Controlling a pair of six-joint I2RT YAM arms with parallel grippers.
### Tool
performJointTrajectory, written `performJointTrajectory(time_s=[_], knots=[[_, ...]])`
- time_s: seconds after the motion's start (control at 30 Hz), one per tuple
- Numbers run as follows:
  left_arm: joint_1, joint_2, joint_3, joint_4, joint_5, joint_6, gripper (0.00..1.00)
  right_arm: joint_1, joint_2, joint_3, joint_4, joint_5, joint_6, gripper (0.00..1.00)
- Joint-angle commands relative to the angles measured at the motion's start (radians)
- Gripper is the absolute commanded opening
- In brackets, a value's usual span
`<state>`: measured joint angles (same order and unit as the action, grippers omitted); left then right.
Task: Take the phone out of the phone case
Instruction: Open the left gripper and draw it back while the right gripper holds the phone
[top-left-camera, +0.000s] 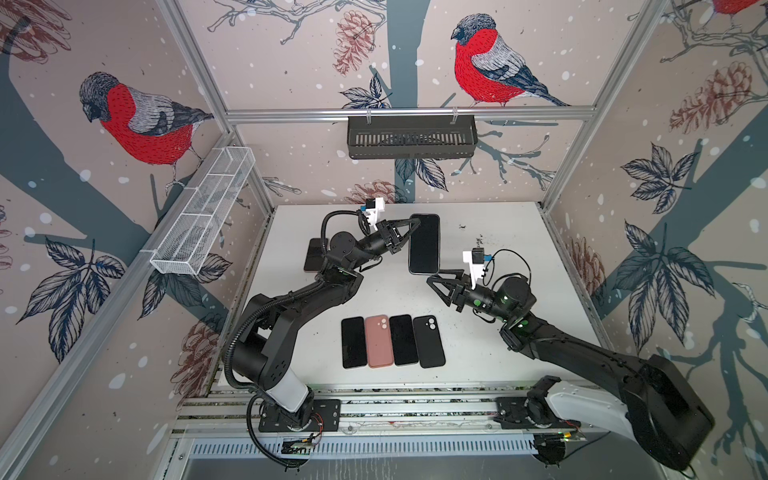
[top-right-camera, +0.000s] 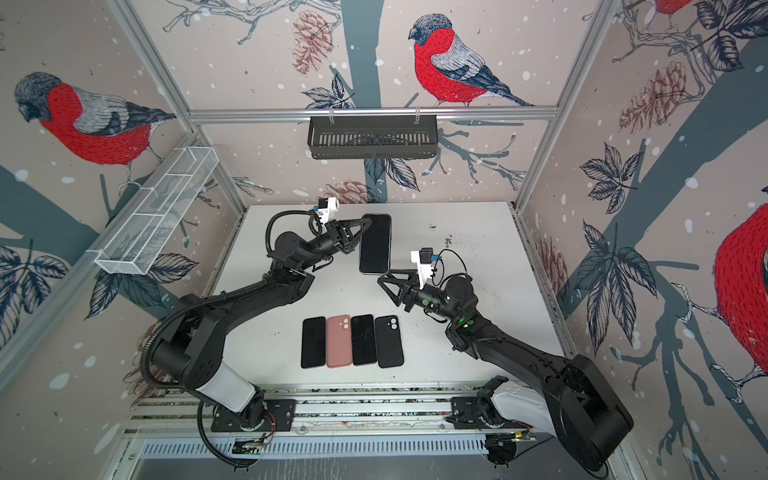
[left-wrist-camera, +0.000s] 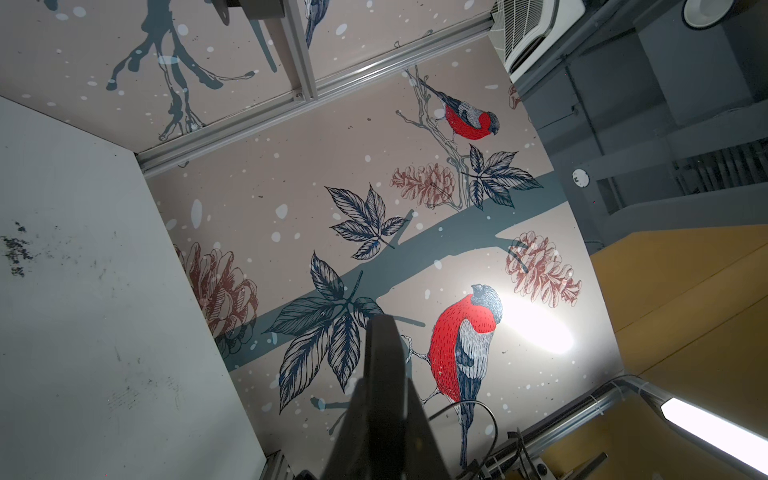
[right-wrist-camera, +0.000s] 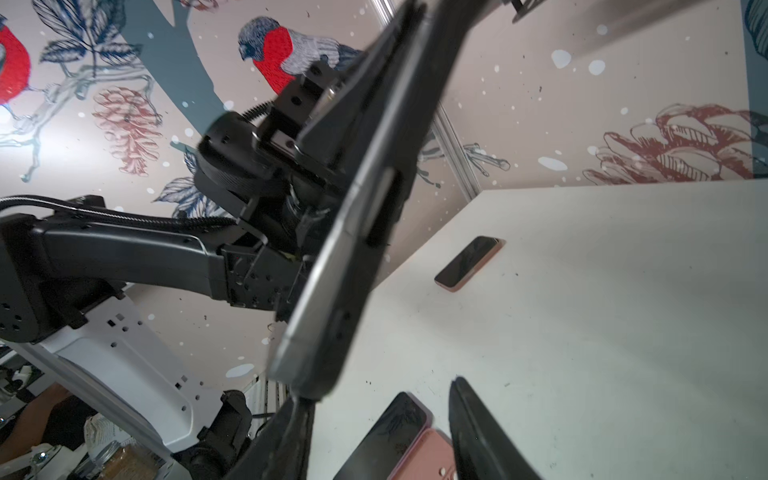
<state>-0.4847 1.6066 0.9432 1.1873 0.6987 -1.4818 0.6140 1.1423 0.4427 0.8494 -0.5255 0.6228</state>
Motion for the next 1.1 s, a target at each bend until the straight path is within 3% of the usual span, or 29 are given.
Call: performJointTrajectory(time_s=[0.0,0.17,0.4,1.07], knots=[[-0.006,-0.008,0.011,0.109,0.007,-0.037,0.0,-0.003,0.0,0.002,-0.009,0.028,-0.019,0.53],[-0.006,-0.023,0.005,0.085,0.01,-0.014,0.0,-0.025,-0.005,0.01,0.02,0.004,0.005,0.53],[0.0,-0.017,0.006,0.08,-0.011,-0.016,0.0,0.014,-0.038,-0.028,0.053,-0.071,-0.015,0.66],[-0.006,-0.027,-0.01,0.098,-0.002,0.005,0.0,0.003,-0.011,0.002,0.137,-0.084,0.057,0.66]])
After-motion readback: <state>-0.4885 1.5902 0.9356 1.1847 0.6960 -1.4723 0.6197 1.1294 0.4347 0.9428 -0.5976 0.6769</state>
